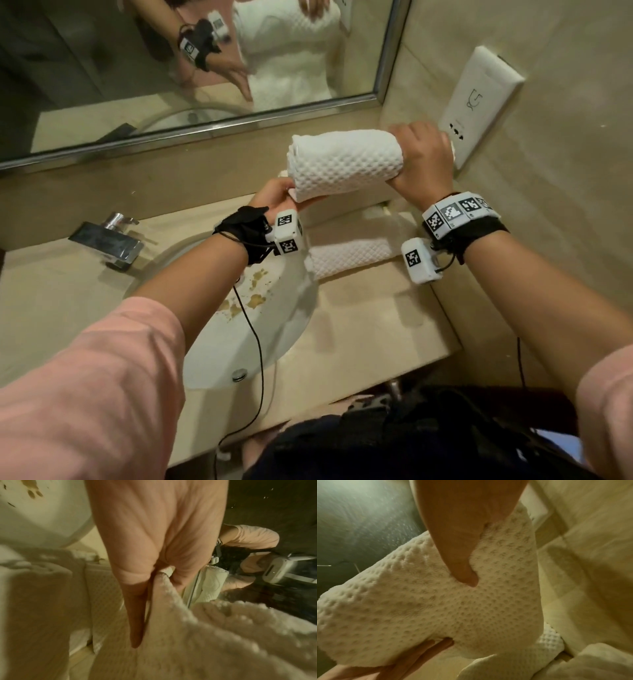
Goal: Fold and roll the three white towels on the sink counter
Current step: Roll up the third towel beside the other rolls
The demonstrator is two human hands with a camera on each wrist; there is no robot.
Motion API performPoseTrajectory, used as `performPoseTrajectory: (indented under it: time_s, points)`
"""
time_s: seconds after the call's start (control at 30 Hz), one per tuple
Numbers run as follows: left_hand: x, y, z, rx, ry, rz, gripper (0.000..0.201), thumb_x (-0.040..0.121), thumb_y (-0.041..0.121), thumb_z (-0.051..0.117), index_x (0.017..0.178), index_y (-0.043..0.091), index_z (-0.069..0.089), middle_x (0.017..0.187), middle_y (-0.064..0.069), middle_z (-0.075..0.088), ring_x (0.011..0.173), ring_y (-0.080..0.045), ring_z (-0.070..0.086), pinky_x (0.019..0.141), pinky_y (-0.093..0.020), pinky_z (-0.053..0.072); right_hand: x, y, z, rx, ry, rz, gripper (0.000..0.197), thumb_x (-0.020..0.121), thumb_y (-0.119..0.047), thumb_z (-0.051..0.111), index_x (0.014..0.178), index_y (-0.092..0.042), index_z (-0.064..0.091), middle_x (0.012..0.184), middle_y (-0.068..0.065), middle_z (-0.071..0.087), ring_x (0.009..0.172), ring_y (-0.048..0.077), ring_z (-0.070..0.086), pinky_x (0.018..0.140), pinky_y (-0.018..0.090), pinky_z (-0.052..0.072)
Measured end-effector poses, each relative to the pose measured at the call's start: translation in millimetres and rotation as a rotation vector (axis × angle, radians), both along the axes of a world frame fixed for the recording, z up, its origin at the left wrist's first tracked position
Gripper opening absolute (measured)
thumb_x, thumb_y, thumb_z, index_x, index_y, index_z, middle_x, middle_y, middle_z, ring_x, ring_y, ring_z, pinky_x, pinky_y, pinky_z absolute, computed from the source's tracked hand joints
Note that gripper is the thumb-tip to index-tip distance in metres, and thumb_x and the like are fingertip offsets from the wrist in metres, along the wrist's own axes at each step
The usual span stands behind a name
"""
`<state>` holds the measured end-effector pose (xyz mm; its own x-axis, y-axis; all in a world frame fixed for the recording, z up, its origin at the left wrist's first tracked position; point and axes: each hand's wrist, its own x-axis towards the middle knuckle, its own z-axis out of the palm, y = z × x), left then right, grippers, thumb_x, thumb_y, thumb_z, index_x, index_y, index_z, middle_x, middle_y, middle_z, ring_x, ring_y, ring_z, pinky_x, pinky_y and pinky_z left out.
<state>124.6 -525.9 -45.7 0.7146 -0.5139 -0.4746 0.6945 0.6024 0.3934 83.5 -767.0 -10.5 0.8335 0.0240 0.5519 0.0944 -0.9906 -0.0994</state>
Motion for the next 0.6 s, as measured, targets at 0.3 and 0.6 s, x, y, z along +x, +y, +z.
performPoseTrajectory:
  time_s: [0.3,0.6]
  points:
    - [-42,-21,21,-0.022,-0.101,-0.123,0.061,0.075,-0.013,0.061,0.134,-0.005,0.048,0.134,-0.029,0.05,0.123,-0.036,0.052,0.106,-0.046,0.041,-74,-18,13,-0.003,-0.041,-0.083,0.039,0.071,-0.027,0.066,0.108,-0.016,0.06,0.095,0.008,0.06,0.091,0.031,0.054,0.081,0.037,0.038]
    - [-129,-39,25,0.009,-0.176,-0.176,0.058,0.05,-0.012,0.084,0.106,-0.007,0.069,0.113,-0.026,0.066,0.101,-0.035,0.067,0.089,-0.048,0.053,-159,-35,19,-0.013,0.036,-0.054,0.043,0.071,-0.03,0.067,0.111,-0.019,0.058,0.101,0.007,0.061,0.097,0.03,0.053,0.08,0.036,0.038]
